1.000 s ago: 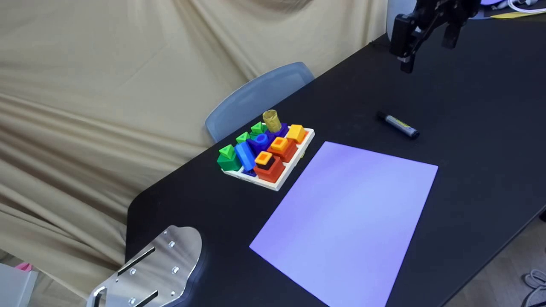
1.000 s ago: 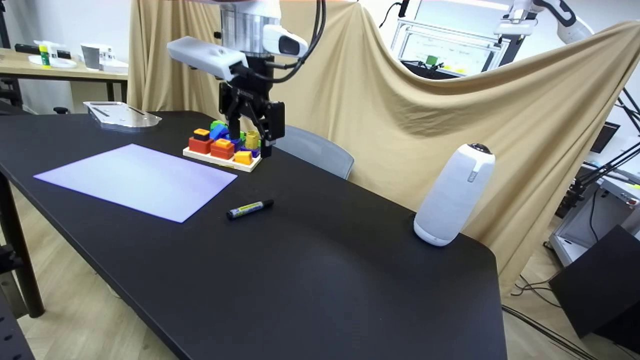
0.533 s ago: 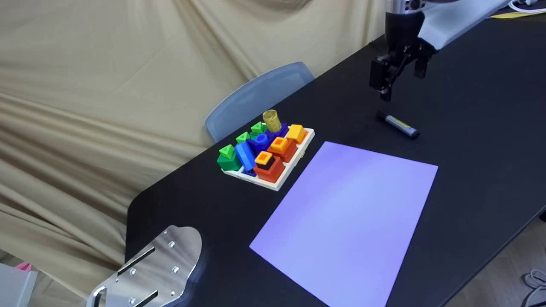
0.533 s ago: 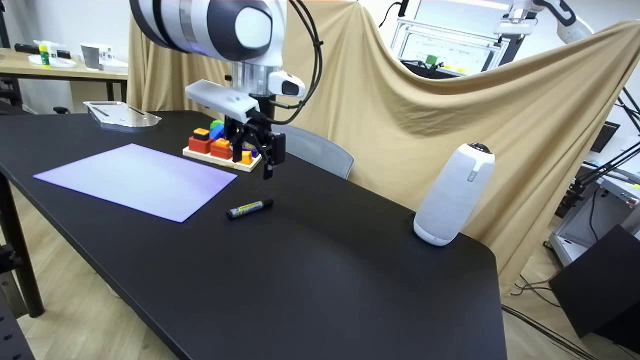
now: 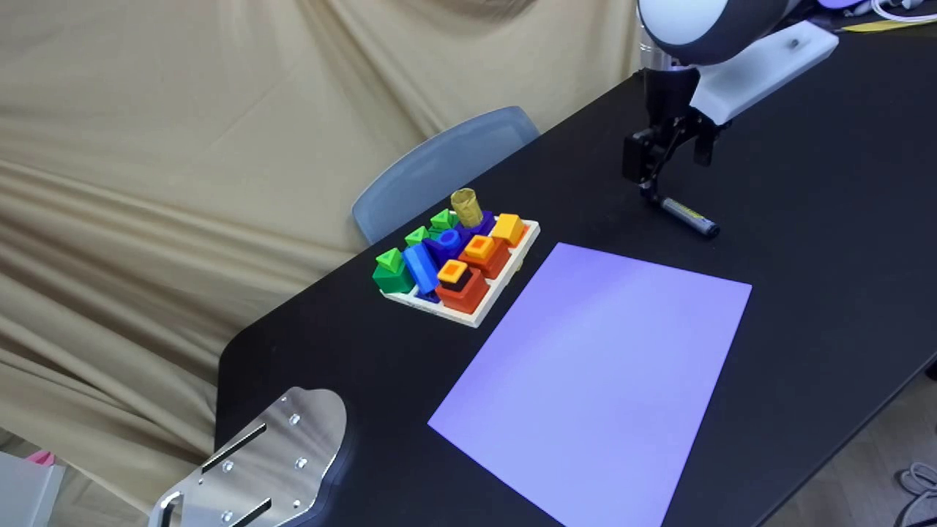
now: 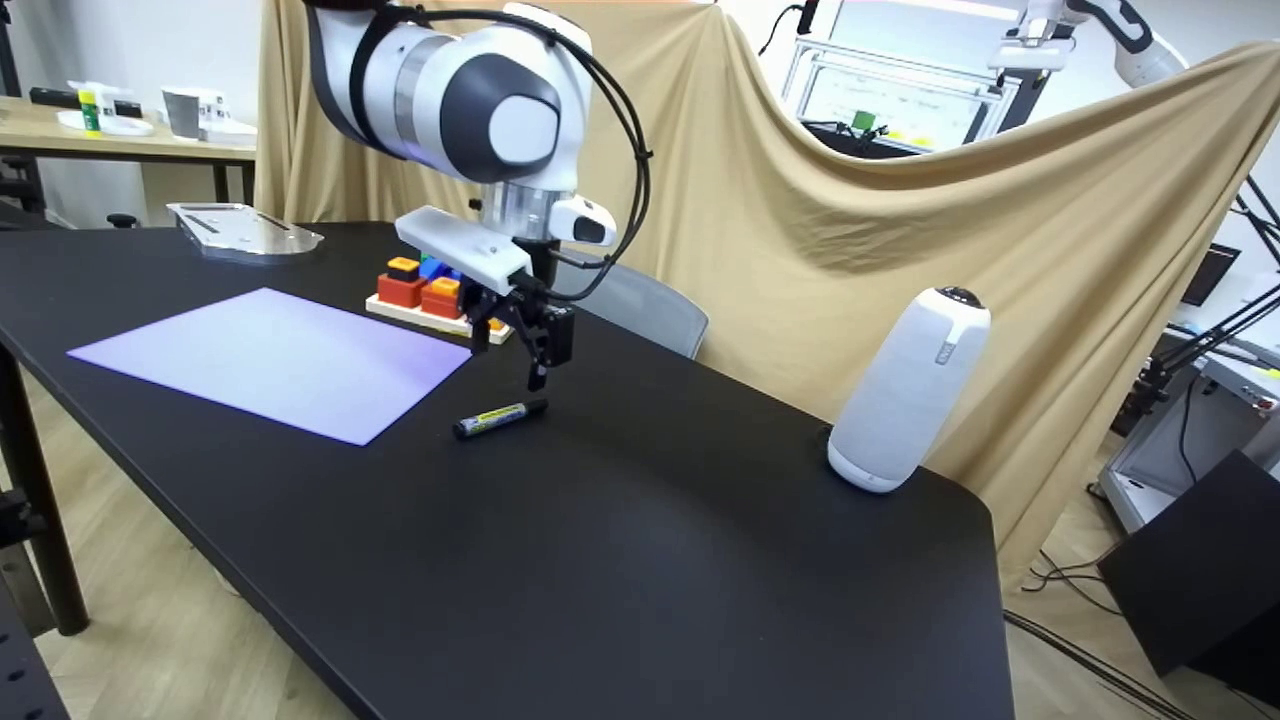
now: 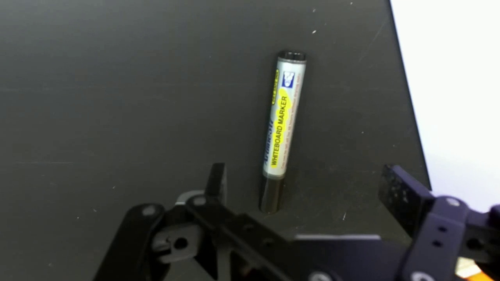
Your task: Put the marker on the white paper
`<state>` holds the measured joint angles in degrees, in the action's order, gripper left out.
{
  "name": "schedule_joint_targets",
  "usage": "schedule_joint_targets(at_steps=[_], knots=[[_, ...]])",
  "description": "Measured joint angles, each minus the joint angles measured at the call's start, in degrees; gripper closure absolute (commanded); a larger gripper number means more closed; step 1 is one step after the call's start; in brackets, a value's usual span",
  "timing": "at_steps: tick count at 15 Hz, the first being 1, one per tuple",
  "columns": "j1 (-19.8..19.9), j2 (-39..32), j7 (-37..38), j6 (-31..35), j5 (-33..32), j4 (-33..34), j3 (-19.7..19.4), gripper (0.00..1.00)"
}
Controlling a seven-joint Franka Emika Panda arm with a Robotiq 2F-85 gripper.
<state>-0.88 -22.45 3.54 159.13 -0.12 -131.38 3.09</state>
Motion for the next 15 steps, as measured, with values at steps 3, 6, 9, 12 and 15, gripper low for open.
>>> schedule_joint_targets(at_steps=[3,6,9,12,15], knots=[[0.0,-1.6,0.0,-0.1,0.2,1.1,-0.4,0.0],[0.0,-2.8,0.0,-0.2,0.2,1.8,-1.0,0.25],[0.0,-4.0,0.0,-0.2,0.2,2.5,-1.5,0.35],[0.0,-5.3,0.0,-0.3,0.2,3.3,-1.6,0.57],[0.0,-6.6,0.0,-0.4,0.2,4.1,-1.7,0.79]])
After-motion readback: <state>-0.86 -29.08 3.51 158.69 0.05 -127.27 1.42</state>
